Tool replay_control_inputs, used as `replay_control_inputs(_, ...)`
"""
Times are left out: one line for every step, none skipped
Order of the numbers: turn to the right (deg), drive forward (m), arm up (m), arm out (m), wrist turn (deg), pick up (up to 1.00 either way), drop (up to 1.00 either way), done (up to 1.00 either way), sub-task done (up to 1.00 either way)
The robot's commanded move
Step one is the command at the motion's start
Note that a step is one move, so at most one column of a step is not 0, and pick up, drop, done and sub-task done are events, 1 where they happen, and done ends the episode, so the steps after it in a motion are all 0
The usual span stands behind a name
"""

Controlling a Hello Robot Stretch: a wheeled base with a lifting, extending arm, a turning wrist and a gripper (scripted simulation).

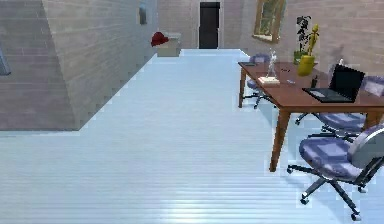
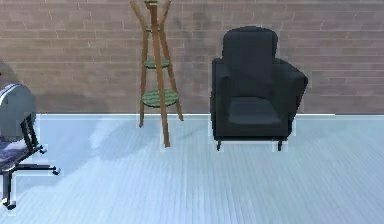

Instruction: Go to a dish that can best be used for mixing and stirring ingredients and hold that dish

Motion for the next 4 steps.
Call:
replay_control_inputs(0.0, 1.00, 0.00, 0.00, 0.0, 0.00, 0.00, 0.00, 0.00)
replay_control_inputs(0.0, 1.00, 0.00, 0.00, 0.0, 0.00, 0.00, 0.00, 0.00)
replay_control_inputs(3.0, 0.00, 0.00, 0.00, 0.0, 0.00, 0.00, 0.00, 0.00)
replay_control_inputs(0.0, 1.00, 0.00, 0.00, 0.0, 0.00, 0.00, 0.00, 0.00)
